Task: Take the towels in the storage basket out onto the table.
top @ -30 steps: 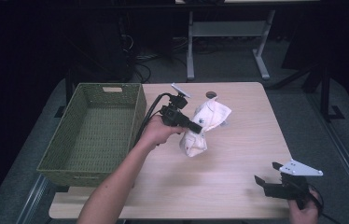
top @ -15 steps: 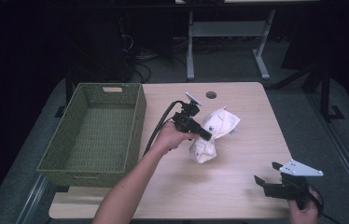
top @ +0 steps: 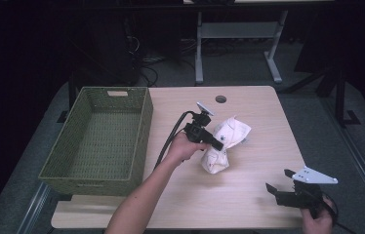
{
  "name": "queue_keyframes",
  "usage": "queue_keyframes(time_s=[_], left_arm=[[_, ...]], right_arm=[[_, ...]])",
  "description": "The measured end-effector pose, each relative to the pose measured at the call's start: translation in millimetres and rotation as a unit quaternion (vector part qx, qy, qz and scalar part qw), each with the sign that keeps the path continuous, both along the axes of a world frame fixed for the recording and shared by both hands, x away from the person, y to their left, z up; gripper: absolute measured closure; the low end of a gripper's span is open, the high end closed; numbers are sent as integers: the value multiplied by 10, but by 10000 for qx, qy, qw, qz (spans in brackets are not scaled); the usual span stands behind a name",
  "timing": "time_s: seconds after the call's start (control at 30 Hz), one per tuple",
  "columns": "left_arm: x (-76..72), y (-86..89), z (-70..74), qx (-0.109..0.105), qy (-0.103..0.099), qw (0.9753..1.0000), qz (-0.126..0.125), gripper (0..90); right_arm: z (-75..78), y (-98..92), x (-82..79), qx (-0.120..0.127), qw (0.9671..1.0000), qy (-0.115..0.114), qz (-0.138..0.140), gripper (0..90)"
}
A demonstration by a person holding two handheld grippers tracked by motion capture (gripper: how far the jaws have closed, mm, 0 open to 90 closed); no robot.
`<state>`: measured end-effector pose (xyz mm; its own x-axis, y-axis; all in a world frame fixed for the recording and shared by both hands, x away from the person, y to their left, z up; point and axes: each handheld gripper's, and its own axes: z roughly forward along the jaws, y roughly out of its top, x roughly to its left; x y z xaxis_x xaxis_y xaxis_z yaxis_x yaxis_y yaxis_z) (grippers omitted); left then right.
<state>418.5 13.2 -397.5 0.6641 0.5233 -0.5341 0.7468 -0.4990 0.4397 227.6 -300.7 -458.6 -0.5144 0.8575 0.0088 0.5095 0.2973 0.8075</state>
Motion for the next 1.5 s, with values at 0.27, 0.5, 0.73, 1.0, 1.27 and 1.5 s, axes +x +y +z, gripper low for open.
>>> queue_keyframes(time_s=[0.27, 0.5, 0.73, 1.0, 1.27, 1.5], left_arm=[[-15, 6, -73, -15, 72, 9998, 181, 640], [-84, 58, -41, -213, -66, 9995, 218, 462], [-216, 115, 40, -380, -292, 9987, 146, 398], [-359, 214, 55, -476, -538, 9974, 107, 326], [-492, 304, 46, -552, -669, 9962, 66, 274], [-586, 397, 62, -620, -766, 9951, 89, 249]], right_arm=[[9, 9, 1, -14, 10000, -35, 14, 140], [4, 15, 6, -12, 10000, -16, 10, 140], [1, 11, 19, -33, 10000, -27, 0, 140], [-4, 1, 48, -29, 10000, 26, -71, 140], [-5, -3, 45, -29, 10000, 16, -73, 140], [-15, -17, 50, -35, 9999, 48, -94, 140]])
